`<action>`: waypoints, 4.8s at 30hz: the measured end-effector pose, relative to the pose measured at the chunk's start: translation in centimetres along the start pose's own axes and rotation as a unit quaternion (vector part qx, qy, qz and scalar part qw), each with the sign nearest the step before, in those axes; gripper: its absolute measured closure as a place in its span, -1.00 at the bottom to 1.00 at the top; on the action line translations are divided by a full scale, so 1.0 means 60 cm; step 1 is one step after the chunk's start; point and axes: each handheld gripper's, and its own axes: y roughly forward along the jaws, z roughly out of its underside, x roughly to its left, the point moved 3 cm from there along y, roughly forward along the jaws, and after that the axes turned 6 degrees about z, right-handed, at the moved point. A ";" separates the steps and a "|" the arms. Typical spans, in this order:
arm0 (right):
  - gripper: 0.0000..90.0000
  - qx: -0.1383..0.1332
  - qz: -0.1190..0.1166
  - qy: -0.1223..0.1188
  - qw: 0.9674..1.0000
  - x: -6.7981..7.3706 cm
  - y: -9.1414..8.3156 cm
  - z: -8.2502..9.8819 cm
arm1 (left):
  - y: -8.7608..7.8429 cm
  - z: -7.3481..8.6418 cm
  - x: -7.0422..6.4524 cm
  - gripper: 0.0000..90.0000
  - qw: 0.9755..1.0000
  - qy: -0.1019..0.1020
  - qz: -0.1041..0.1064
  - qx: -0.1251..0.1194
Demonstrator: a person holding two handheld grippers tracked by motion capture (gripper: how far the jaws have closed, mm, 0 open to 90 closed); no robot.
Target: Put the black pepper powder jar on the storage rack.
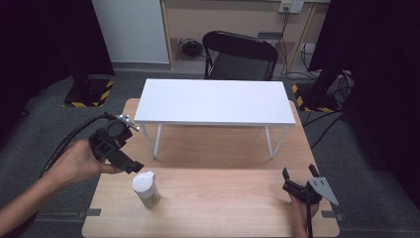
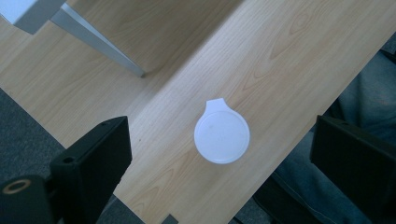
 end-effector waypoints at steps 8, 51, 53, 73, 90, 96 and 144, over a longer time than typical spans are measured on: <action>-0.99 0.000 -0.001 0.001 1.000 0.000 0.000 0.000 | 0.035 0.002 0.003 -0.89 1.000 0.000 0.003 0.016; -0.98 -0.001 -0.002 0.006 1.000 -0.001 0.000 0.001 | 0.188 0.021 0.005 -0.87 0.997 0.007 0.004 0.073; -0.98 0.000 -0.002 0.005 1.000 -0.002 0.000 0.000 | 0.194 0.021 0.006 -0.87 0.997 0.006 0.004 0.076; -0.98 -0.001 -0.003 0.006 1.000 -0.002 0.000 0.001 | 0.233 0.019 0.002 -0.74 0.994 0.022 -0.013 0.103; -0.98 -0.001 -0.004 0.006 1.000 -0.002 0.000 0.001 | 0.235 0.018 0.013 -0.34 0.994 0.025 0.009 0.102; -0.98 -0.001 -0.004 0.006 1.000 -0.003 0.000 0.001 | 0.235 0.017 0.015 -0.34 0.994 0.024 0.010 0.103; -0.98 -0.002 -0.003 0.007 1.000 -0.002 0.001 0.001 | 0.061 -0.071 -0.021 -0.32 0.997 0.030 0.015 0.065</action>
